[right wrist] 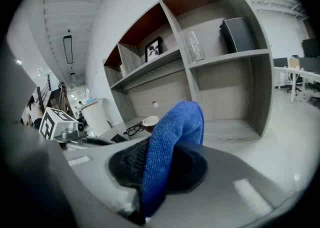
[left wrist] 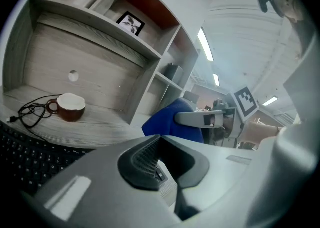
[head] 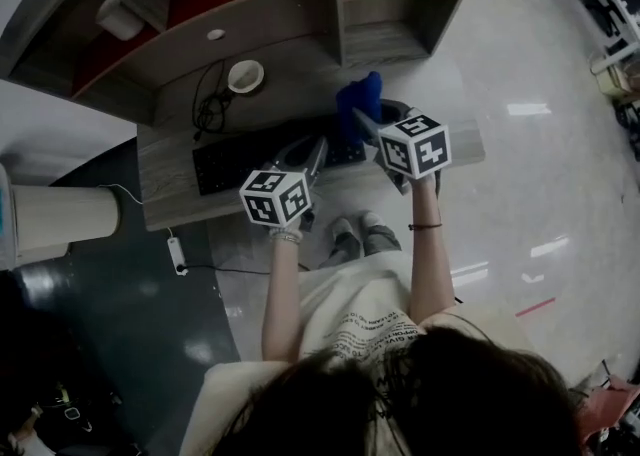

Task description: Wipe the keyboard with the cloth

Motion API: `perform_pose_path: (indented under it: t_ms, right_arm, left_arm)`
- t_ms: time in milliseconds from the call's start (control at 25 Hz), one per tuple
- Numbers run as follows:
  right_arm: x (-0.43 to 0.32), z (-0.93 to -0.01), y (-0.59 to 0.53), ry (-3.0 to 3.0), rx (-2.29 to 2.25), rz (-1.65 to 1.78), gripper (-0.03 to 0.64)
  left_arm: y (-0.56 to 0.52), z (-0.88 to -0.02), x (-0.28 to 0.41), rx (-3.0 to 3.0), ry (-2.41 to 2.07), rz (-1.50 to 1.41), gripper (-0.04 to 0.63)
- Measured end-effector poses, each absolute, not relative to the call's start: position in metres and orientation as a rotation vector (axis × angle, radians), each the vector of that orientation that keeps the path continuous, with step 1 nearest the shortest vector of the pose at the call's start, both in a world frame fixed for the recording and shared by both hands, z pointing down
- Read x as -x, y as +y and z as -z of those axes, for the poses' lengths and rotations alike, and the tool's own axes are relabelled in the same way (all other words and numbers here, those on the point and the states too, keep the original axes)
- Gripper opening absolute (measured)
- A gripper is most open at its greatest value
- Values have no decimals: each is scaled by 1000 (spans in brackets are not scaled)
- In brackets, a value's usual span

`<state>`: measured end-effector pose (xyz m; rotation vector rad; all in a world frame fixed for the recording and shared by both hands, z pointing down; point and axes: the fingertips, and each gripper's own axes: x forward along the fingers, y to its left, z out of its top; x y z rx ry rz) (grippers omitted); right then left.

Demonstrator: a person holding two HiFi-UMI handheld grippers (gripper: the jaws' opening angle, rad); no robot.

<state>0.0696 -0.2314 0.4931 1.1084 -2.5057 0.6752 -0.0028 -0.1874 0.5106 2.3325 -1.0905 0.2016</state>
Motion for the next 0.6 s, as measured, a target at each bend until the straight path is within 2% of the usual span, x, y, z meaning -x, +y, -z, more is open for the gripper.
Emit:
perform_pose_path:
  t_ms: [600]
  right_arm:
    - [-89,-520,-223,-2373,-1144,-659,60]
  left_arm:
    - [-190,-529,-24,-2323,-965,-221,3]
